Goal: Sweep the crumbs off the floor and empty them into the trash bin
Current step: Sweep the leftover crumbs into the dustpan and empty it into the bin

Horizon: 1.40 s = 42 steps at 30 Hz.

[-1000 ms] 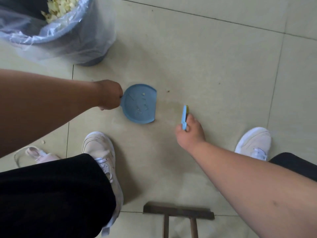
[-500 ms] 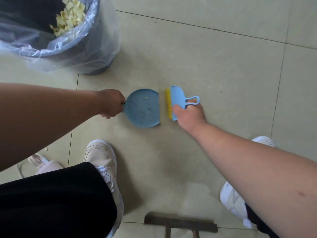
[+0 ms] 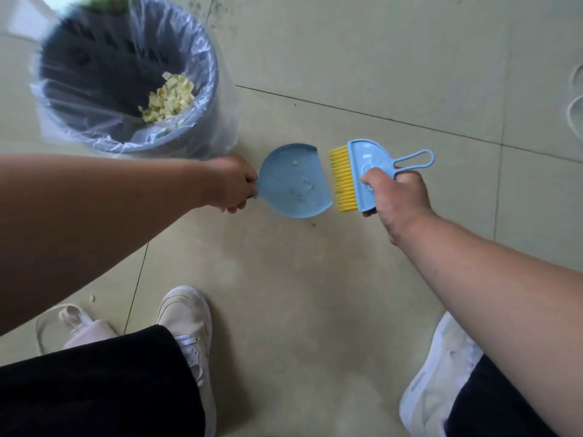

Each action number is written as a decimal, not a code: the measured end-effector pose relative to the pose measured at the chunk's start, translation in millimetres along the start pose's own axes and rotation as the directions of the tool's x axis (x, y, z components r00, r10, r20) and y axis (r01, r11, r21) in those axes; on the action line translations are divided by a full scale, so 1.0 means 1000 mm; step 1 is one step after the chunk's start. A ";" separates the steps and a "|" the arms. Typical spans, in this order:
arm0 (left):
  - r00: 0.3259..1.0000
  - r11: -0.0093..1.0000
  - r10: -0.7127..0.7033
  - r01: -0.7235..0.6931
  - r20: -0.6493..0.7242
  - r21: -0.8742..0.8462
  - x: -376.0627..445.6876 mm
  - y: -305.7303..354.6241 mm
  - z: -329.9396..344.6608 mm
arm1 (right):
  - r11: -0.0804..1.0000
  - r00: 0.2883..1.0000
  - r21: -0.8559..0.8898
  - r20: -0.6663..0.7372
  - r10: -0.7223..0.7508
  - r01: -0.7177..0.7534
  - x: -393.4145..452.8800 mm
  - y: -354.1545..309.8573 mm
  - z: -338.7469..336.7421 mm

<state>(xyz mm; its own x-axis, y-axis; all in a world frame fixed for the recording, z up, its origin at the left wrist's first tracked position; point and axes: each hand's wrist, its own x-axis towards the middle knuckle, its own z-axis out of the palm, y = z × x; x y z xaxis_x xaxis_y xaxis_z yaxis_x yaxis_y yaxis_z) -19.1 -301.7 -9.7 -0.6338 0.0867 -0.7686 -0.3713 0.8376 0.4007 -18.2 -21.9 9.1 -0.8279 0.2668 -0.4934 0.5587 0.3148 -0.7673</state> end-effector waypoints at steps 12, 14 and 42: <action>0.939 0.992 0.125 -0.109 -0.321 0.066 -0.108 0.058 -0.139 | 0.952 0.976 0.227 0.022 -0.217 0.207 -0.021 -0.128 0.008; 0.933 0.994 0.108 -0.098 -0.344 0.046 -0.121 0.046 -0.162 | 0.940 0.971 0.266 0.048 -0.235 0.214 -0.023 -0.145 0.018; 0.885 0.903 -0.310 0.389 -0.347 0.183 -0.163 -0.089 -0.244 | 0.966 0.858 0.249 0.478 -0.190 0.075 -0.077 -0.162 0.206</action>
<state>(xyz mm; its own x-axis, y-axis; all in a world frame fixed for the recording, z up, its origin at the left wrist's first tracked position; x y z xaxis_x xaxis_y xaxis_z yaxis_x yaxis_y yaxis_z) -47.8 -521.9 201.7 -0.6810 -0.3704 -0.6316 -0.4571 0.8889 -0.0285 -54.6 -280.8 86.9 -0.8398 -0.2658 -0.4734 0.4651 0.0975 -0.8799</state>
